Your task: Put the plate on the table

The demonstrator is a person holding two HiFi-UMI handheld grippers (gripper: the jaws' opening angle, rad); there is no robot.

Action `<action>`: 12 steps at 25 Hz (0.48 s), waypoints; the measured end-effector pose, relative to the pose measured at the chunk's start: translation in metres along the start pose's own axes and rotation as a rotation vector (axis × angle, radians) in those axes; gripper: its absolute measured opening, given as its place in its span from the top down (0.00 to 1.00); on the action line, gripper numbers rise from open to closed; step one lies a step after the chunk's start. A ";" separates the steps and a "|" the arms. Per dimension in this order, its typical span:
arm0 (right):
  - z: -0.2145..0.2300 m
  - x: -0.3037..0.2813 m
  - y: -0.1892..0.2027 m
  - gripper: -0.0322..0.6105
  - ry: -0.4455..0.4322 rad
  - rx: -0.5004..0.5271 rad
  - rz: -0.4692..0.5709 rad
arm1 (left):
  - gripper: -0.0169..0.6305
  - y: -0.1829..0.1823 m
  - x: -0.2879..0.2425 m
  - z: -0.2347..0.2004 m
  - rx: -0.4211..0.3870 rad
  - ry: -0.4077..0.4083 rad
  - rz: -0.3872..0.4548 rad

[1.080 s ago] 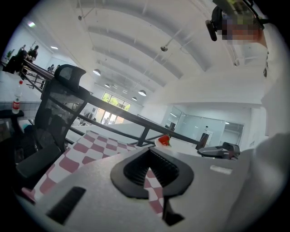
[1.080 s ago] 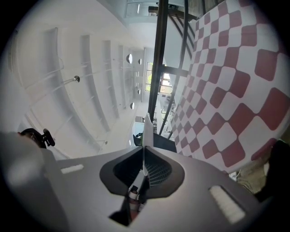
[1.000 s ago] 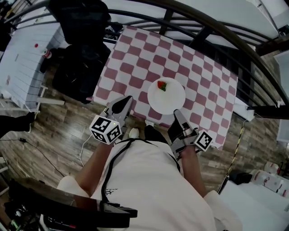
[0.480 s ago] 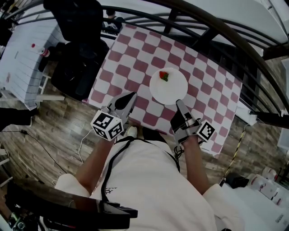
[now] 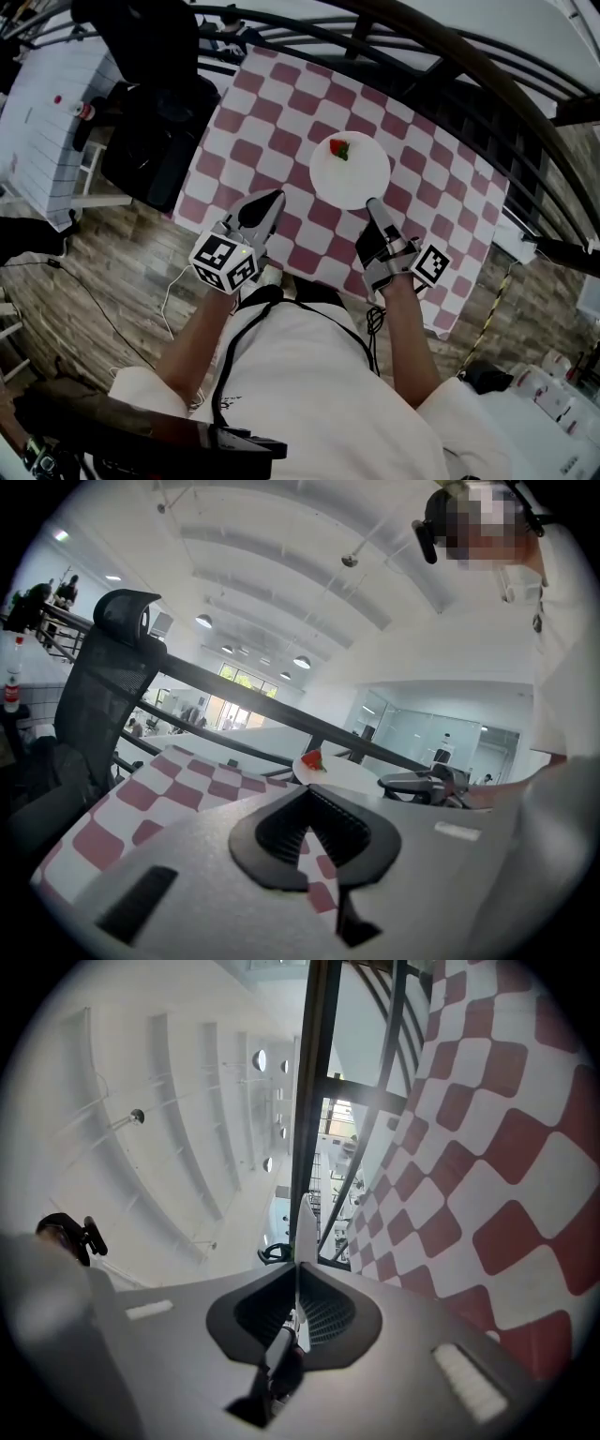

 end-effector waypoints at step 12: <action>0.047 -0.021 -0.054 0.92 0.029 -0.031 0.006 | 0.96 0.012 -0.054 -0.013 0.003 -0.034 -0.032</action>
Point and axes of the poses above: the fingertips, and each gripper's own axes: x backward along the fingers, z to its right, y out of its underside, the point moved 5 cm from there along x, backward along the fingers, and after that the axes turned 3 degrees about -x, right-handed, at the moved point
